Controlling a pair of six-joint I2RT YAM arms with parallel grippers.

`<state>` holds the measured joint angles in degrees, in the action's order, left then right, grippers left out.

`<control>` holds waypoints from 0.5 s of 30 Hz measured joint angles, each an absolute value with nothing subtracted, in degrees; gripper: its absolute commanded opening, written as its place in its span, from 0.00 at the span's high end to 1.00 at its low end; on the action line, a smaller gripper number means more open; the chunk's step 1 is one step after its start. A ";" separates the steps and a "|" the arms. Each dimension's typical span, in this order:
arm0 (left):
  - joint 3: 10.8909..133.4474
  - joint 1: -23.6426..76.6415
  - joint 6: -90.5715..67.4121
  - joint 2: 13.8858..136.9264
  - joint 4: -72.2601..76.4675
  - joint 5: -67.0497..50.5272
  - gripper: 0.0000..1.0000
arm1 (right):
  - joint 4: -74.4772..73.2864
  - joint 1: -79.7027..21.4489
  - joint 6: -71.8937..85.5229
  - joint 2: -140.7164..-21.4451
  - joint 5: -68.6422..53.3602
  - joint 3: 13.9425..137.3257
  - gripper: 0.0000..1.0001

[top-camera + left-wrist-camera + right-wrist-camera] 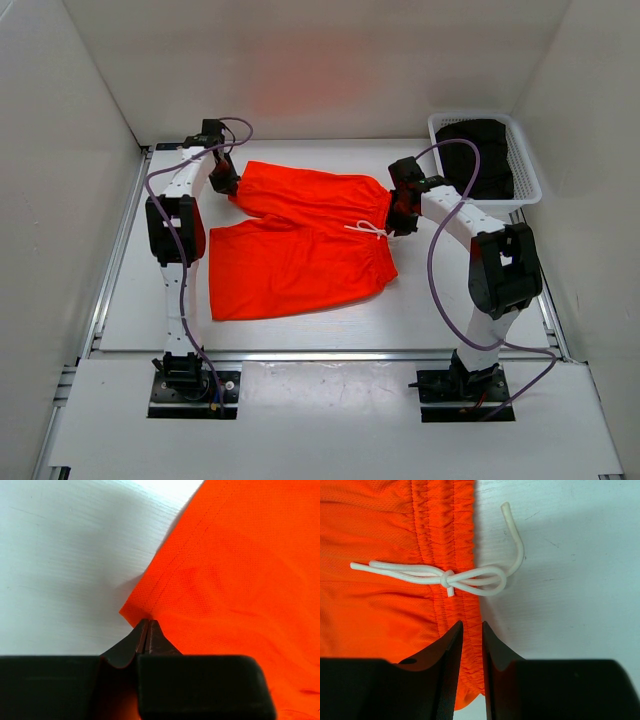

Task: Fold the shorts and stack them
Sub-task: Flatten the shorts out

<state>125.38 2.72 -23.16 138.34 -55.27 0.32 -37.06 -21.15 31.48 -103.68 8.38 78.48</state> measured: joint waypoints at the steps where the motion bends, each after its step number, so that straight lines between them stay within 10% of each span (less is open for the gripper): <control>1: 125.58 2.72 -23.16 138.34 -55.20 0.27 0.90 | -37.06 -21.15 31.48 -103.68 8.38 78.48 0.73; 3: 125.86 2.72 -23.16 138.34 -55.24 0.27 0.87 | -37.06 -21.15 31.48 -103.68 8.38 78.48 0.73; 8: 126.26 2.72 -22.94 138.34 -55.16 0.40 0.43 | -37.06 -21.12 31.48 -103.98 8.23 78.48 0.73; 15: 126.26 2.72 -22.96 138.34 -55.22 0.62 0.38 | -37.04 -21.15 31.42 -104.42 7.73 78.48 0.73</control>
<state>126.26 2.72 -22.96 138.34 -55.22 0.62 -37.04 -21.15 31.42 -104.42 7.73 78.48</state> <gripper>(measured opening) 0.602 0.265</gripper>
